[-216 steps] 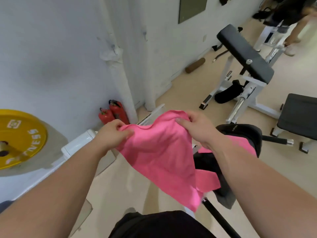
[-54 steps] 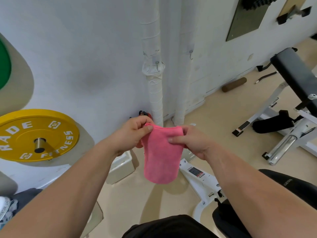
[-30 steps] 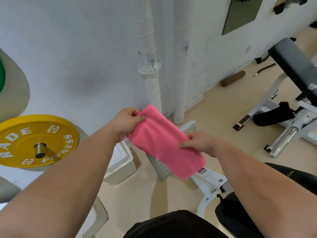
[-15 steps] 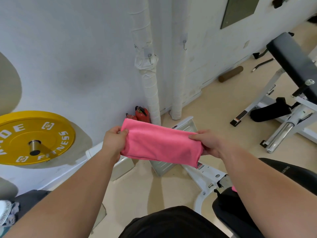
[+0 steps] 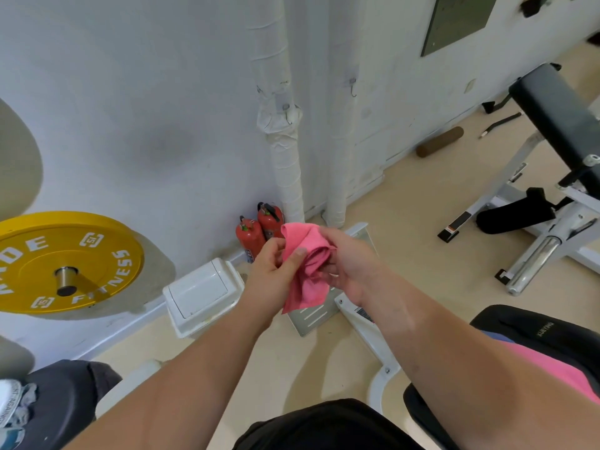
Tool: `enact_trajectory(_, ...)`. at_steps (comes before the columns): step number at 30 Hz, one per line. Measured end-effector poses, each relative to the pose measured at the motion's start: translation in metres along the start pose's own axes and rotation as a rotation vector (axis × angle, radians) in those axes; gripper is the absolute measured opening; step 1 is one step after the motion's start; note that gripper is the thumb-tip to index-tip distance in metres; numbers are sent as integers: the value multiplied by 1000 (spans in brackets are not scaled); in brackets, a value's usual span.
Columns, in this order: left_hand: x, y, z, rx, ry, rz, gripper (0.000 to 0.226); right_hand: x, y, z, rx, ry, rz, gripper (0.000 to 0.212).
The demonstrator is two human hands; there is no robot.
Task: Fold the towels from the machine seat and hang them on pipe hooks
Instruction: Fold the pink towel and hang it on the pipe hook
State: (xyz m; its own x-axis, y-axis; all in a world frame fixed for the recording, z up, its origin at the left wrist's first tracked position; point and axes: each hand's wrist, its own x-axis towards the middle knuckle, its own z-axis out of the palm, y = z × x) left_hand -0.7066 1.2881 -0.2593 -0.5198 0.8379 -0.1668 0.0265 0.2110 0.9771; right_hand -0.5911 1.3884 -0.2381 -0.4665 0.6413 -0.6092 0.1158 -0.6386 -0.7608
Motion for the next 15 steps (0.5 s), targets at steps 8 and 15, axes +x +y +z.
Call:
enact_trajectory(8,15,14,21,-134,33,-84,18,-8,-15,-26,-178,-213,-150,44)
enact_trajectory(15,31,35,32,-386,-110,-219,29,25,-26,-58,-817,106,-850,66)
